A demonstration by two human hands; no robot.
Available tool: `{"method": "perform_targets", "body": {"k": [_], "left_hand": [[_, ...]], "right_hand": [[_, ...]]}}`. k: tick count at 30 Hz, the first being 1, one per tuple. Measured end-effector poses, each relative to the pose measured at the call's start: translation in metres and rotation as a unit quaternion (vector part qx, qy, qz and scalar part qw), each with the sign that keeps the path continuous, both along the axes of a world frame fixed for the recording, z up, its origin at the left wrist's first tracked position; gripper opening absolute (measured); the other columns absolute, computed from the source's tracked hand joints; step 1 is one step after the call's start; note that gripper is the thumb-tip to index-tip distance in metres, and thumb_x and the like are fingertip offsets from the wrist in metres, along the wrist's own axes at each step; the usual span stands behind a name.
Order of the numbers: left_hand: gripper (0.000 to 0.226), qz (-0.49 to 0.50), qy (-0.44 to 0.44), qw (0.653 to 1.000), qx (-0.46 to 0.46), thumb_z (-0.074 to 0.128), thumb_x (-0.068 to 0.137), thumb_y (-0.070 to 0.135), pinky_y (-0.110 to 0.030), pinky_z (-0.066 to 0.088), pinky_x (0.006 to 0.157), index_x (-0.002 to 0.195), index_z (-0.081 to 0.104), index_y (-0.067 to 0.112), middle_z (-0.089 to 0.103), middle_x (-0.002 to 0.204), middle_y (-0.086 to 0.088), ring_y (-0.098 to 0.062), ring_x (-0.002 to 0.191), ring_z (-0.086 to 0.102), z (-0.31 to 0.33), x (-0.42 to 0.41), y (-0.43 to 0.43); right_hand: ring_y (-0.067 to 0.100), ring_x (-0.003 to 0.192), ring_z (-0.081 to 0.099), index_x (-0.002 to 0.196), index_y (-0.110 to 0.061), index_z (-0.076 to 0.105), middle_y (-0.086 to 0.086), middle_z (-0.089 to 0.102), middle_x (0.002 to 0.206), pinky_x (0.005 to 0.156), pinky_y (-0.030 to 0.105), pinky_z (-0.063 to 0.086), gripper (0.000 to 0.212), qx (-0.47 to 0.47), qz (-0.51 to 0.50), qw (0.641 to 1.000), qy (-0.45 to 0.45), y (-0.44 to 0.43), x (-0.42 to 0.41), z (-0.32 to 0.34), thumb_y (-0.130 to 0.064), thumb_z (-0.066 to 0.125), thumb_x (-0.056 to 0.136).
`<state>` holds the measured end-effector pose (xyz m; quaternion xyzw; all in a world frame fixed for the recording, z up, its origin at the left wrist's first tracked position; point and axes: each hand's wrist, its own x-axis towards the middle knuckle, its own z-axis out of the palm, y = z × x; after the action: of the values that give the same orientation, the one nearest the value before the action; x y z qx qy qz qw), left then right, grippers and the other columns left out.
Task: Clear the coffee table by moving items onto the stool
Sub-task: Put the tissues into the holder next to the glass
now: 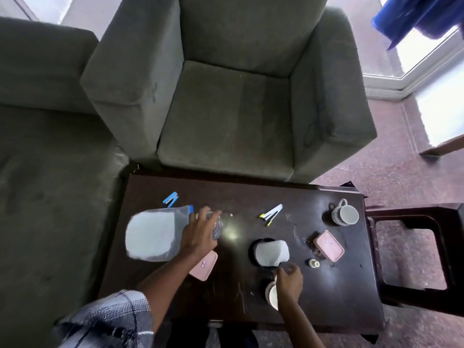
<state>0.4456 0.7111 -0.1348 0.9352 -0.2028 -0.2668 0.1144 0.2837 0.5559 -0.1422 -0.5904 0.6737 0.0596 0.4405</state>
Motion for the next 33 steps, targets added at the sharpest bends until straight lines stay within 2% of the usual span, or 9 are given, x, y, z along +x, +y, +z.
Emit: {"method": "perform_targets", "body": {"k": [2,4,6,14,22,25,28,31,33], "left_hand": [[0.074,-0.012,0.002,1.0,0.008,0.066,0.072,0.016,-0.037,0.048,0.086,0.137,0.035,0.036,0.029,0.141,0.006,-0.026,0.122,0.037,-0.01,0.014,-0.021],[0.075,-0.014,0.003,1.0,0.012,0.068,0.071,0.017,-0.037,0.047,0.088,0.136,0.036,0.036,0.03,0.141,0.006,-0.026,0.12,0.037,-0.022,0.028,-0.04],[0.076,-0.01,0.009,1.0,0.01,0.069,0.07,0.018,-0.039,0.048,0.087,0.137,0.036,0.035,0.03,0.141,0.005,-0.027,0.12,0.037,-0.034,0.041,-0.055],[0.079,-0.035,0.035,0.998,0.025,0.074,0.071,0.024,-0.042,0.048,0.087,0.138,0.033,0.034,0.03,0.141,0.003,-0.028,0.122,0.036,-0.066,0.071,-0.086],[0.08,-0.077,0.032,0.995,0.052,0.072,0.073,0.024,-0.041,0.049,0.086,0.14,0.03,0.036,0.029,0.142,0.002,-0.028,0.123,0.035,-0.079,0.076,-0.096],[0.094,-0.061,0.049,0.997,0.025,0.077,0.07,0.026,-0.044,0.049,0.091,0.144,0.02,0.038,0.021,0.149,0.003,-0.028,0.129,0.032,-0.081,0.075,-0.092],[0.11,0.033,0.087,0.994,-0.054,0.083,0.062,0.03,-0.046,0.04,0.102,0.146,0.013,0.036,0.014,0.154,-0.001,-0.031,0.136,0.025,-0.083,0.072,-0.079],[0.113,0.115,0.083,0.985,-0.102,0.085,0.058,0.033,-0.04,0.028,0.107,0.147,0.016,0.027,0.029,0.148,-0.006,-0.028,0.136,0.027,-0.085,0.069,-0.063],[0.103,0.123,0.079,0.983,-0.111,0.083,0.063,0.029,-0.037,0.025,0.107,0.147,0.023,0.02,0.038,0.144,-0.006,-0.026,0.134,0.032,-0.084,0.069,-0.054]], "right_hand": [[0.035,0.096,0.061,0.105,-0.004,0.063,0.017,0.065,0.1,0.087,0.039,0.049,0.033,0.033,-0.006,0.999,-0.003,-0.008,-0.004,-0.017,-0.013,0.057,0.073],[0.031,0.078,0.063,0.1,-0.004,0.062,0.016,0.065,0.088,0.078,0.044,0.054,0.026,0.071,-0.024,0.997,-0.025,-0.016,-0.006,-0.027,-0.003,0.055,0.076],[0.028,0.067,0.06,0.097,-0.004,0.06,0.017,0.063,0.084,0.063,0.036,0.053,0.021,0.109,-0.05,0.991,-0.058,-0.025,-0.009,-0.034,0.006,0.054,0.08],[0.029,0.061,0.058,0.08,-0.002,0.055,0.018,0.057,0.065,0.055,0.027,0.044,0.011,0.184,-0.08,0.975,-0.099,-0.04,-0.012,-0.059,0.006,0.053,0.087],[0.031,0.058,0.068,0.079,-0.006,0.065,0.009,0.068,0.053,0.066,0.045,0.058,0.005,0.109,-0.02,0.991,-0.077,-0.037,-0.005,-0.067,-0.001,0.064,0.08],[0.024,0.054,0.069,0.078,-0.003,0.065,0.014,0.069,0.061,0.055,0.033,0.057,0.006,0.096,0.004,0.992,-0.082,-0.037,0.006,-0.061,0.001,0.062,0.08],[0.02,0.05,0.068,0.074,-0.002,0.062,0.014,0.068,0.062,0.053,0.031,0.056,0.006,0.094,0.048,0.99,-0.088,-0.038,0.027,-0.049,0.0,0.061,0.079],[-0.001,0.037,0.056,0.07,-0.001,0.06,-0.004,0.06,0.043,0.038,0.014,0.043,0.011,0.075,0.107,0.987,-0.097,-0.047,0.059,-0.038,-0.002,0.06,0.082],[0.001,0.043,0.055,0.064,-0.007,0.057,-0.003,0.057,0.044,0.04,0.017,0.04,0.018,0.033,0.13,0.985,-0.107,-0.056,0.084,-0.032,-0.004,0.06,0.082]]}}
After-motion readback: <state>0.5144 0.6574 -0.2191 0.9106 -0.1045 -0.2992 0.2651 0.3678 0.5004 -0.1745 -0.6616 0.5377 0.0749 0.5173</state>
